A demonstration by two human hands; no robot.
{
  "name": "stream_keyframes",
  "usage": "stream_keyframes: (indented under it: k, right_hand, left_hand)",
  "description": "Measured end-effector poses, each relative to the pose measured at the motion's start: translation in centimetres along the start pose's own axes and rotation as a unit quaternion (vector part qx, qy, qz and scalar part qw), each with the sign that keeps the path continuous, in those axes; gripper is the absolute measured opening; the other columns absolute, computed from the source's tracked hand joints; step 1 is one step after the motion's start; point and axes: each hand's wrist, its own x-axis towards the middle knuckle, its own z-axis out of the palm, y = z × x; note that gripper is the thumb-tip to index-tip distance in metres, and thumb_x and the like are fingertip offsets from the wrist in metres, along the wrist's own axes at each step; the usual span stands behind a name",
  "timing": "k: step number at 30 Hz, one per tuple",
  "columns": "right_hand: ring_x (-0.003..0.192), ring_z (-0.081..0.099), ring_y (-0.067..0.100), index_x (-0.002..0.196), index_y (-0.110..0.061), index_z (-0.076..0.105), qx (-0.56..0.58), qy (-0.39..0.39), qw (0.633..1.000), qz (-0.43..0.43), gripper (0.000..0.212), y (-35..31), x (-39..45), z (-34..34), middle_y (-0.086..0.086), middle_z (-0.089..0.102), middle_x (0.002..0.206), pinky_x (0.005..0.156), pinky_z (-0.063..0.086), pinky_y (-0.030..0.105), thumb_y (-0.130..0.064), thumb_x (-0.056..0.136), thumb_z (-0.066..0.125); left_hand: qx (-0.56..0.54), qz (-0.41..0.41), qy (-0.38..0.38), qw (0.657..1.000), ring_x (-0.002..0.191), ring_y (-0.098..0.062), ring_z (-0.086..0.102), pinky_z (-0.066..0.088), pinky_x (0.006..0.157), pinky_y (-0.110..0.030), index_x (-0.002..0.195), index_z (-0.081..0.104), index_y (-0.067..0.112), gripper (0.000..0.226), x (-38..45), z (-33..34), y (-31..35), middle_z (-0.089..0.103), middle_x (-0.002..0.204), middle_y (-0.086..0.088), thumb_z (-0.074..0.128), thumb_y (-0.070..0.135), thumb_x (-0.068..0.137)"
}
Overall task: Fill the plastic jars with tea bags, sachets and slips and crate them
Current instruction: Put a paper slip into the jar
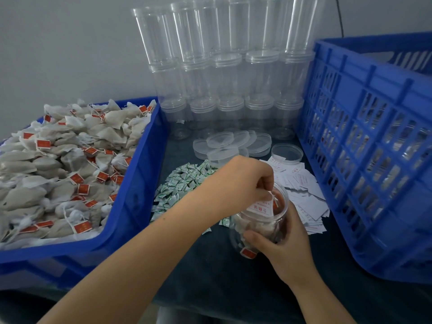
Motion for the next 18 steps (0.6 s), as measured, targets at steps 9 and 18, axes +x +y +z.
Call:
stream_keyframes:
  k: [9,18]
  right_hand:
    - [0.122,0.06,0.006,0.135,-0.035,0.051,-0.013,-0.006,1.0,0.005,0.092,0.0,0.0,-0.1,-0.014,0.064,0.128,0.095,0.053,0.024,-0.043,0.051,0.089]
    - [0.123,0.058,0.004,0.132,-0.038,0.05,-0.022,-0.013,1.0,0.016,0.091,-0.1,-0.3,0.0,-0.021,0.062,0.128,0.097,0.052,0.025,-0.046,0.049,0.088]
  left_hand:
    - [0.011,0.023,0.037,0.999,0.086,-0.012,0.061,0.052,0.08,-0.034,0.094,0.067,0.014,0.014,-0.3,0.2,-0.1,0.064,0.089,0.004,0.071,0.013,0.081]
    - [-0.074,0.008,0.177,0.981,0.085,0.002,0.052,0.043,0.076,-0.01,0.105,0.063,0.027,0.029,-1.4,0.8,-1.0,0.057,0.095,0.02,0.071,0.039,0.08]
